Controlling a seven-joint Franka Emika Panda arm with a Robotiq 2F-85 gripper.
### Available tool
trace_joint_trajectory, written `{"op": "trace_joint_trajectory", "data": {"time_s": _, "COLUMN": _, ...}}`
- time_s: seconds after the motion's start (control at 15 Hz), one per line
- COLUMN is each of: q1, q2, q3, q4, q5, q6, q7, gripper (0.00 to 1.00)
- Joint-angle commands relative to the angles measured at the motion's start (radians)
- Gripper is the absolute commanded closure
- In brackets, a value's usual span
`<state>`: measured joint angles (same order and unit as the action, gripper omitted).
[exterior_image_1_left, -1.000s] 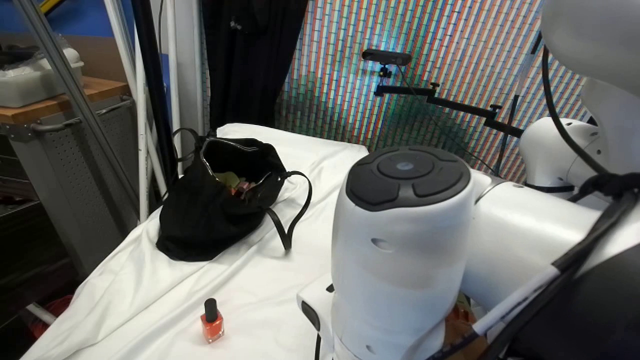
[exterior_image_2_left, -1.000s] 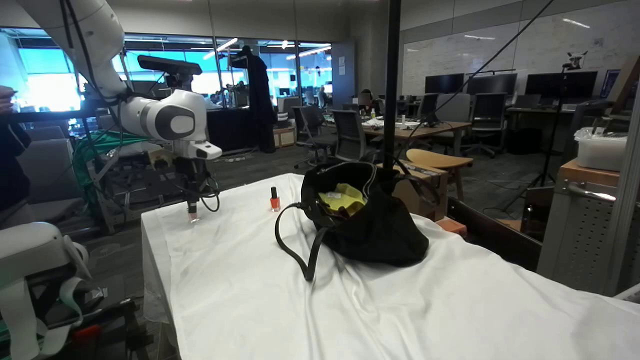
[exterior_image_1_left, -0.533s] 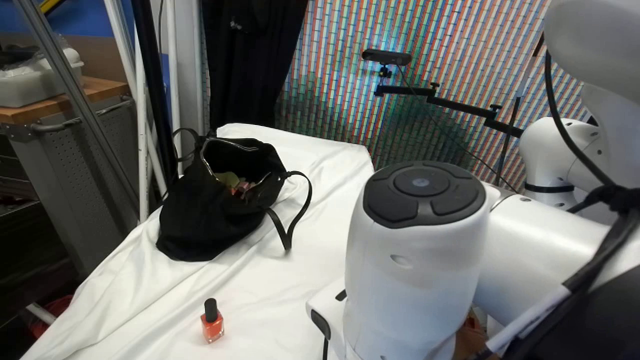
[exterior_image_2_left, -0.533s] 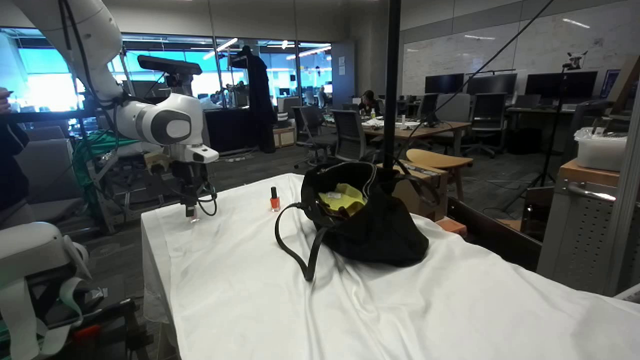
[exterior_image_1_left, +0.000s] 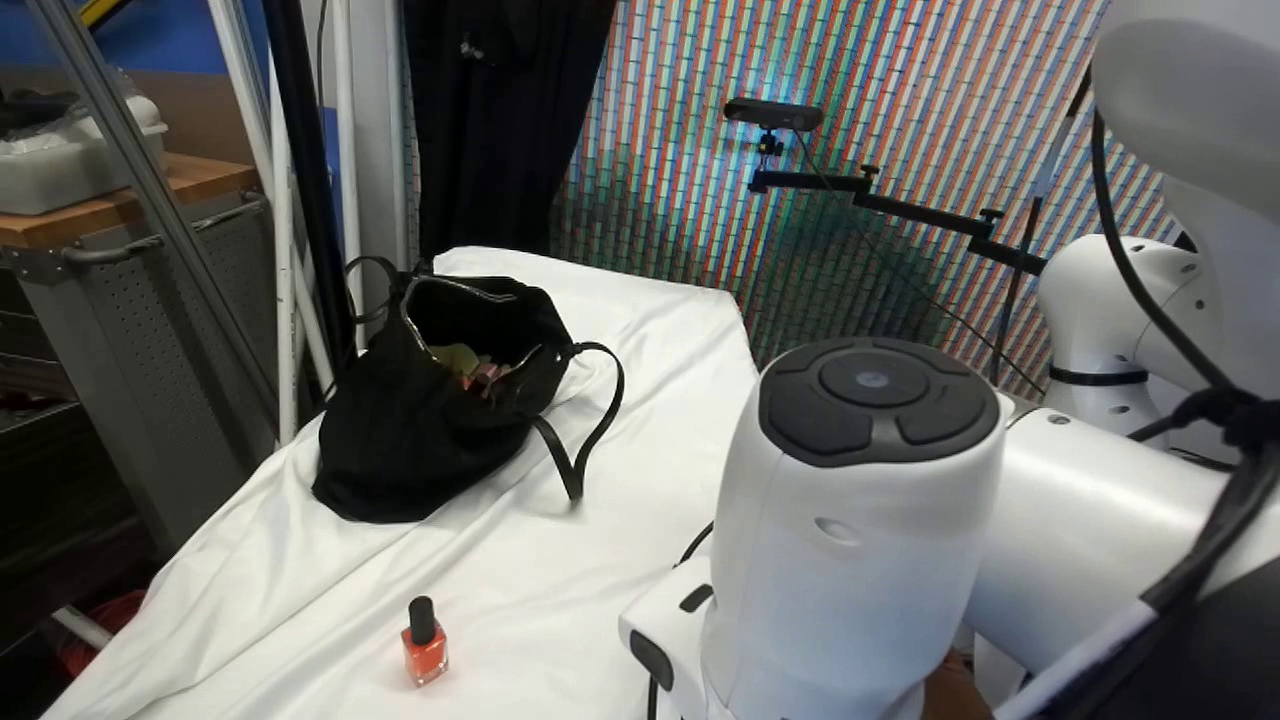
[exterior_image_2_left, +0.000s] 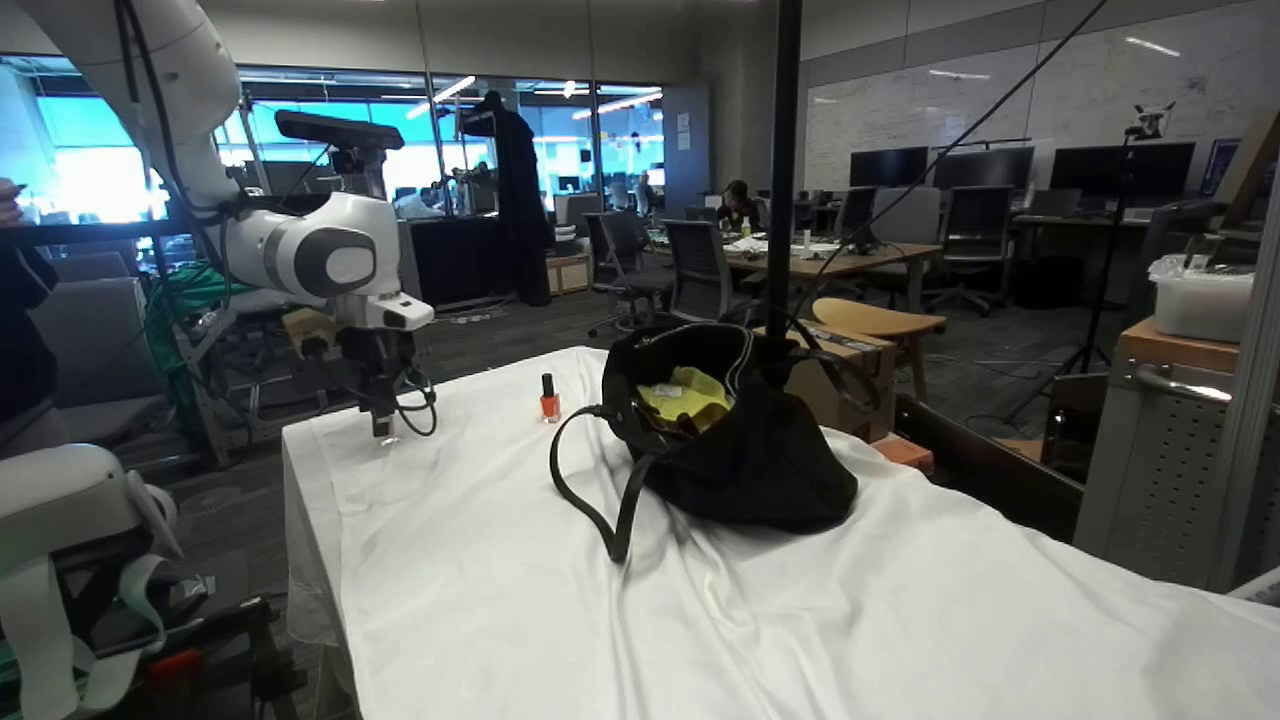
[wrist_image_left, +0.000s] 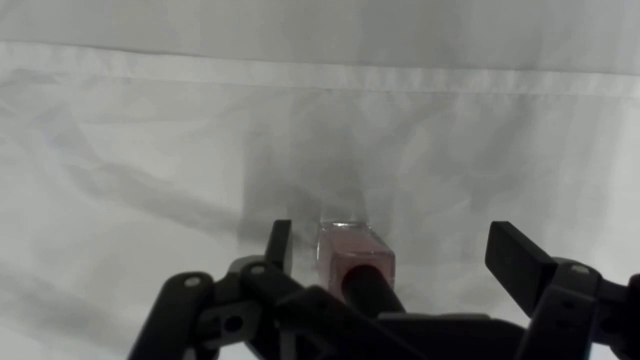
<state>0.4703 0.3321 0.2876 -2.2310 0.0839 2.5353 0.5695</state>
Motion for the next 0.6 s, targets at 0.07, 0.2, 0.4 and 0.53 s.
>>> {"op": "trace_joint_trajectory", "data": {"time_s": 0.07, "q1": 0.006, "q2": -0.014, "q3": -0.003, "q4": -0.030, "q5": -0.017, "q6": 0.054, "q7": -0.037, "gripper": 0.00}}
{"op": "trace_joint_trajectory", "data": {"time_s": 0.2, "q1": 0.008, "q2": -0.010, "q3": -0.005, "q4": -0.033, "q5": -0.023, "q6": 0.065, "q7": -0.051, "gripper": 0.00}}
{"op": "trace_joint_trajectory", "data": {"time_s": 0.4, "q1": 0.007, "q2": -0.008, "q3": -0.005, "q4": -0.037, "q5": -0.027, "q6": 0.079, "q7": -0.074, "gripper": 0.00}}
{"op": "trace_joint_trajectory", "data": {"time_s": 0.53, "q1": 0.003, "q2": -0.005, "q3": -0.003, "q4": -0.037, "q5": -0.026, "q6": 0.088, "q7": -0.090, "gripper": 0.00}}
